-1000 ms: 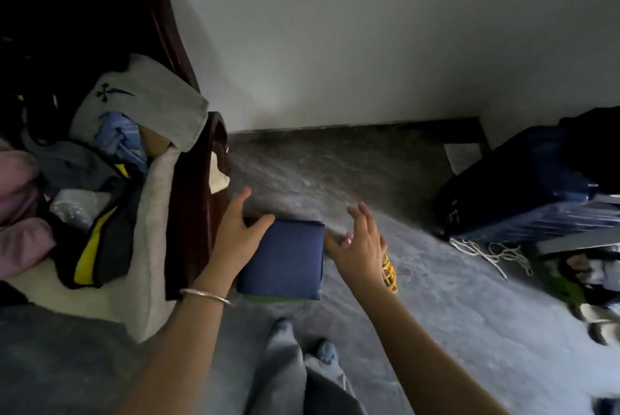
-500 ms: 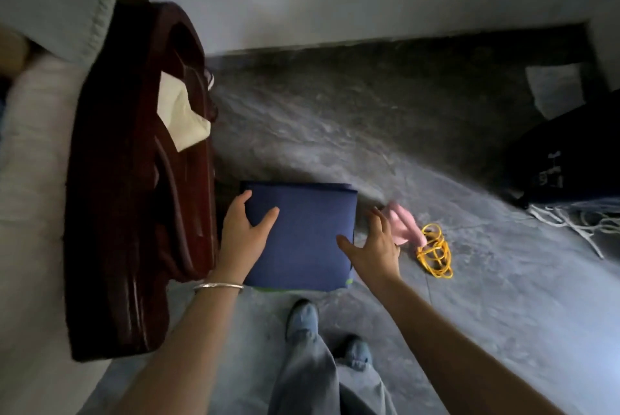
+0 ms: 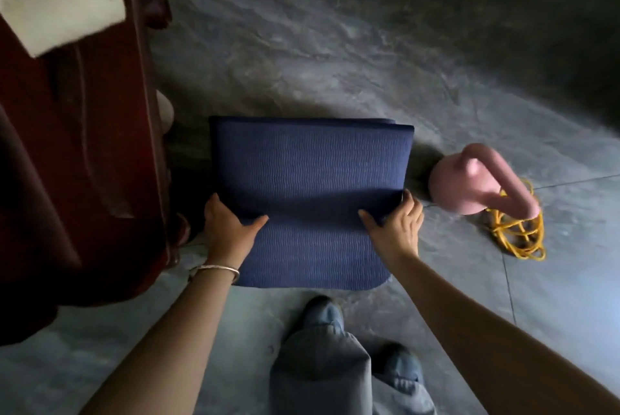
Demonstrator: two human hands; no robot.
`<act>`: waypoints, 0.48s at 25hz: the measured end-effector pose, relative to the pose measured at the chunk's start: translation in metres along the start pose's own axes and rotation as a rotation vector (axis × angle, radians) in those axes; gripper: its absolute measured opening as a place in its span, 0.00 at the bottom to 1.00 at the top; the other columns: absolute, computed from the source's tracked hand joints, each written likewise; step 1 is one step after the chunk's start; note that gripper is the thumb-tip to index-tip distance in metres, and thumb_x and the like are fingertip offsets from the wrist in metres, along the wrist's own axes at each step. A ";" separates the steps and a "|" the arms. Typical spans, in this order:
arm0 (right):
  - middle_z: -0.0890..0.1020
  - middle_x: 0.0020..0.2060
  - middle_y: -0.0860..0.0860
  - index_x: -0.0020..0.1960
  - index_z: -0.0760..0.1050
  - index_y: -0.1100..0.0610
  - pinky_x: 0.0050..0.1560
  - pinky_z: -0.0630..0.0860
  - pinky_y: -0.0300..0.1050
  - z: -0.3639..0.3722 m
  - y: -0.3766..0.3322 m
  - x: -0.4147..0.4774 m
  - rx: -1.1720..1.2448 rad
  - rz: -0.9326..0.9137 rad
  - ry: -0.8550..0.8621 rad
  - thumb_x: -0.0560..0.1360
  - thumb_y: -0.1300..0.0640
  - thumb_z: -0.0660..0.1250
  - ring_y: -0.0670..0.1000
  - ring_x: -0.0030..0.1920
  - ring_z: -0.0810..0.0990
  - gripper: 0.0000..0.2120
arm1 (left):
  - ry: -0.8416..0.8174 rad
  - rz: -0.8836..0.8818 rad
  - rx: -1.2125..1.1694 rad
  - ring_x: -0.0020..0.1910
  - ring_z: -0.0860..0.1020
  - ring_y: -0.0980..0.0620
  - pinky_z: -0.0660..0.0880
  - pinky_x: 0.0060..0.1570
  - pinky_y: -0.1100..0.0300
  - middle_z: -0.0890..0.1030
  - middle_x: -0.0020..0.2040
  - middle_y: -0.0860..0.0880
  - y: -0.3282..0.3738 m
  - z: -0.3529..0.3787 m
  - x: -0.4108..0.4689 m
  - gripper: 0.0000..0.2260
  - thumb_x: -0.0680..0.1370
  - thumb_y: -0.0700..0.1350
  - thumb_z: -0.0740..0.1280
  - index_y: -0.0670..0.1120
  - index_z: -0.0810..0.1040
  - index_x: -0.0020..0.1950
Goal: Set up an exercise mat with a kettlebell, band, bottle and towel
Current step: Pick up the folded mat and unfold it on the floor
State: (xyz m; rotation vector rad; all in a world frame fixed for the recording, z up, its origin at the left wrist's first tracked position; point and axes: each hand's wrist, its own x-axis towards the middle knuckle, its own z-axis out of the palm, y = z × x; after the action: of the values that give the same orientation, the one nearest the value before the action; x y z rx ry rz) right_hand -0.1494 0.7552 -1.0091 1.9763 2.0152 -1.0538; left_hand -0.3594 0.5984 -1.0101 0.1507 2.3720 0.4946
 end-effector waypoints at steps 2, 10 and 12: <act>0.57 0.70 0.57 0.73 0.52 0.59 0.65 0.62 0.61 0.009 0.007 0.016 -0.053 0.039 0.032 0.65 0.41 0.73 0.59 0.70 0.56 0.48 | 0.027 -0.084 -0.031 0.69 0.68 0.40 0.67 0.67 0.48 0.68 0.70 0.37 0.003 0.007 0.008 0.53 0.56 0.55 0.81 0.37 0.59 0.71; 0.76 0.57 0.52 0.62 0.64 0.56 0.50 0.72 0.46 0.028 0.032 0.055 0.199 0.238 -0.175 0.56 0.41 0.80 0.56 0.58 0.75 0.43 | -0.040 -0.292 -0.236 0.65 0.72 0.44 0.70 0.65 0.47 0.72 0.67 0.45 -0.028 0.029 0.064 0.60 0.42 0.59 0.81 0.44 0.63 0.70; 0.77 0.57 0.52 0.62 0.66 0.56 0.51 0.74 0.47 0.031 0.031 0.058 0.197 0.247 -0.168 0.55 0.40 0.80 0.55 0.57 0.76 0.43 | -0.026 -0.301 -0.245 0.65 0.72 0.45 0.69 0.65 0.46 0.73 0.67 0.45 -0.029 0.029 0.065 0.58 0.44 0.57 0.82 0.43 0.64 0.70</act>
State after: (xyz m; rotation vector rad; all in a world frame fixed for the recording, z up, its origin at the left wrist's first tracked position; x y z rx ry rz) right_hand -0.1400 0.7831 -1.0751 2.0813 1.5888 -1.3493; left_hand -0.3884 0.5966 -1.0811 -0.3053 2.2344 0.6245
